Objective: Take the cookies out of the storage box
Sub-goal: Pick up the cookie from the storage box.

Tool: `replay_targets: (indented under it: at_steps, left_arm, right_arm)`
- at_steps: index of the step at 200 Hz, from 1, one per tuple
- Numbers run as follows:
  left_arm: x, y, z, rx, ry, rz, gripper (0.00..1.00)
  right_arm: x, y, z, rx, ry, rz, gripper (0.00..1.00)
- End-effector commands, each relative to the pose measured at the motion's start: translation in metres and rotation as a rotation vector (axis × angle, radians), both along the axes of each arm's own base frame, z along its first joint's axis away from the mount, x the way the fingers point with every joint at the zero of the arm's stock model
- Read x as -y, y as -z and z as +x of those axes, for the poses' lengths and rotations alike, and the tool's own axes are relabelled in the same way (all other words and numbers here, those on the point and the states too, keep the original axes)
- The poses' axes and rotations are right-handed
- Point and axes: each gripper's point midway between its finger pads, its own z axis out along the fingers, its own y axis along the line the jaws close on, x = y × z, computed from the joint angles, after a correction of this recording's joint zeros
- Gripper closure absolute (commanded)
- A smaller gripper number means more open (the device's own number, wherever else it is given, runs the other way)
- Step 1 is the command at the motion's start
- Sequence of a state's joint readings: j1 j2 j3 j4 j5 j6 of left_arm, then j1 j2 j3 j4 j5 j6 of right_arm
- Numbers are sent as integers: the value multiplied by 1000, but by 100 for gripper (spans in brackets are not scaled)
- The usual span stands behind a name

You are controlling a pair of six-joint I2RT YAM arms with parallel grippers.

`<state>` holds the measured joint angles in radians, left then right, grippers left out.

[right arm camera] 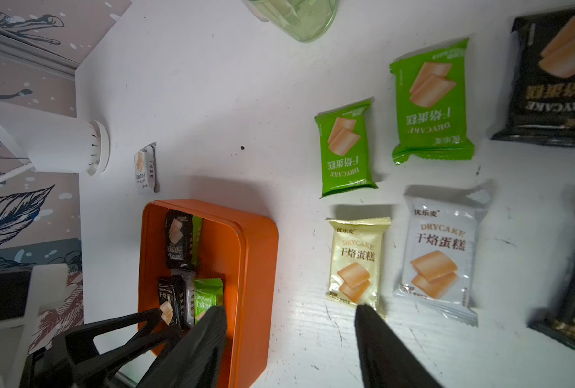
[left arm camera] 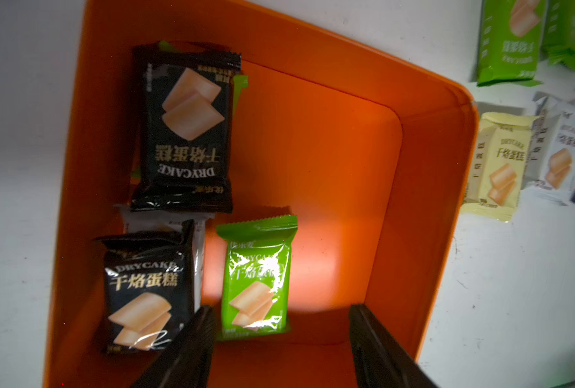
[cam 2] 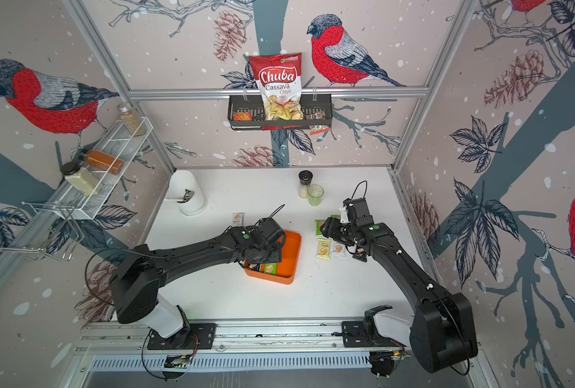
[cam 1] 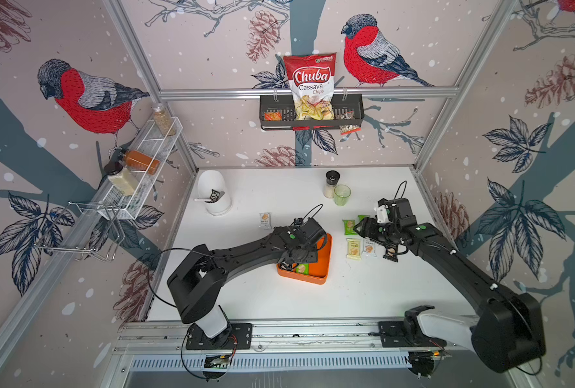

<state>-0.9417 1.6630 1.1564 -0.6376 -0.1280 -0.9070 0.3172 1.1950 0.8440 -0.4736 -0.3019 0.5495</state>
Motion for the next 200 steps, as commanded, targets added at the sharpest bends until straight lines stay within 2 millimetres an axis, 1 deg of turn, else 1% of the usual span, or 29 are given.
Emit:
replay_targets:
  at_steps: [1,18,62,102,126,177,189,200]
  left_arm:
    - [-11,12,-4,-28,29,119,33]
    - [-13,21,-3,-50,24,166,33]
    - [-11,38,-5,-78,36,190,33]
    - [-3,50,-4,-88,60,191,33]
    - [2,55,-3,-95,67,192,34]
    - [-4,72,-9,-128,82,232,35]
    - [-4,75,-10,-132,85,232,37]
    - [-5,77,-10,-133,85,233,41]
  right_arm:
    - [5,-2,0,12,13,-7,34]
    - [7,-2,-1,10,20,-9,34]
    - [11,-1,-2,6,27,-11,34]
    - [11,-7,1,13,16,-19,34]
    - [14,-6,2,8,17,-30,34]
    - [17,-2,4,-1,21,-36,34]
    - [18,-2,5,-1,22,-36,34]
    - [18,-3,7,1,22,-36,34]
